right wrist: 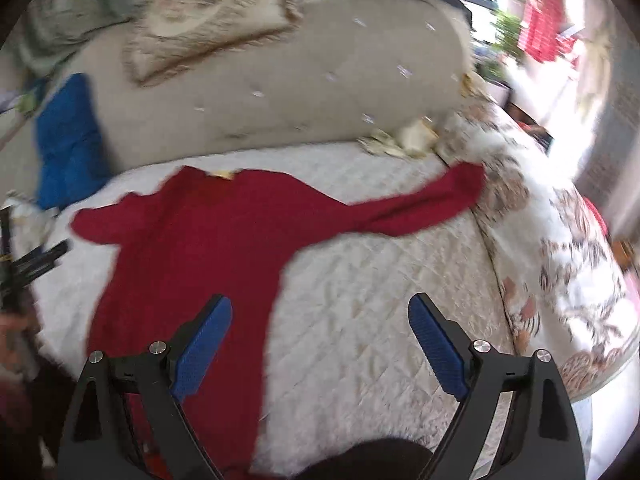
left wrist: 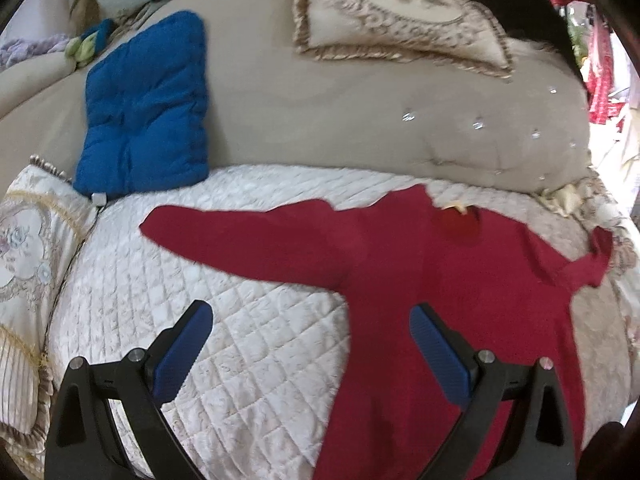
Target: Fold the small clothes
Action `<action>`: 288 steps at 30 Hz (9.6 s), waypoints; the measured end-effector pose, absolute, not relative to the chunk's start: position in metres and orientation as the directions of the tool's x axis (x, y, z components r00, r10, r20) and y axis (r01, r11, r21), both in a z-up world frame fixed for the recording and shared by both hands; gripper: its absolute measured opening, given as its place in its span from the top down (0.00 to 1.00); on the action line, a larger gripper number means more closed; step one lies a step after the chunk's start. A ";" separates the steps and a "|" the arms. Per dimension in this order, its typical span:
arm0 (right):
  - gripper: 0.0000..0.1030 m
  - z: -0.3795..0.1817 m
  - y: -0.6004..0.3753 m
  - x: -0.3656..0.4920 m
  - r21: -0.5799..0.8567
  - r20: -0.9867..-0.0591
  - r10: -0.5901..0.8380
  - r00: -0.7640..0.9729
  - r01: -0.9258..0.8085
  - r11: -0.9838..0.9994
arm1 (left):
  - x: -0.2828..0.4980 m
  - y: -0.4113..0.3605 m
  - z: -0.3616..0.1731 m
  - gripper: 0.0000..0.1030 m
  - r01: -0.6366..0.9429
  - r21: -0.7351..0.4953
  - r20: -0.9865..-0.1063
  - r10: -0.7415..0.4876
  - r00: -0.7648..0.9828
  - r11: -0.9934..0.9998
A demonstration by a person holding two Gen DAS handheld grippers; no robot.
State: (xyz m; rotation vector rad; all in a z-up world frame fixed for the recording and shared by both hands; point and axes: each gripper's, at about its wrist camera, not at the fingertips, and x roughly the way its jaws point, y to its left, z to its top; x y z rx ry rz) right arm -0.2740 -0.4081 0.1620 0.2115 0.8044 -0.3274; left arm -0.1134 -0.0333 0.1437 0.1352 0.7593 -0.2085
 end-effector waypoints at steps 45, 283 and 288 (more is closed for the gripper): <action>0.31 0.043 -0.350 -0.052 0.090 -0.748 -0.171 0.641 0.353 0.931 | -0.033 -0.074 0.081 0.02 0.214 -0.016 -0.757 -0.152 0.635 0.977; 1.00 0.015 -0.292 0.111 0.006 -0.727 0.129 0.674 -0.183 0.983 | 0.038 -0.047 0.026 0.05 0.134 0.003 -0.866 -0.064 0.496 0.991; 1.00 -0.001 -0.294 0.112 0.024 -0.784 0.091 0.614 -0.116 0.993 | 0.037 -0.048 0.028 0.06 0.131 0.013 -0.860 -0.056 0.508 0.991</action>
